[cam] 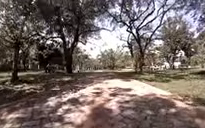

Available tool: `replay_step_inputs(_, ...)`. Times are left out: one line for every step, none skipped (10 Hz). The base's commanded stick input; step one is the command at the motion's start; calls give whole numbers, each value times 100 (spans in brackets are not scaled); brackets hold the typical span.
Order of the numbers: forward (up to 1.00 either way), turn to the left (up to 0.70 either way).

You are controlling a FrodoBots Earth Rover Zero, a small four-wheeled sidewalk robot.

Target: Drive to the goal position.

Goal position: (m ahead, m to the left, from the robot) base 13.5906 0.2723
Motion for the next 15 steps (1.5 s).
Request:
replay_step_inputs(70, 0)
replay_step_inputs(70, 0)
replay_step_inputs(70, 0)
replay_step_inputs(70, 0)
replay_step_inputs(70, 0)
replay_step_inputs(70, 0)
replay_step_inputs(70, 0)
replay_step_inputs(70, 0)
replay_step_inputs(70, 0)
replay_step_inputs(70, 0)
replay_step_inputs(70, 0)
replay_step_inputs(70, 0)
replay_step_inputs(70, 0)
replay_step_inputs(70, 0)
replay_step_inputs(70, 0)
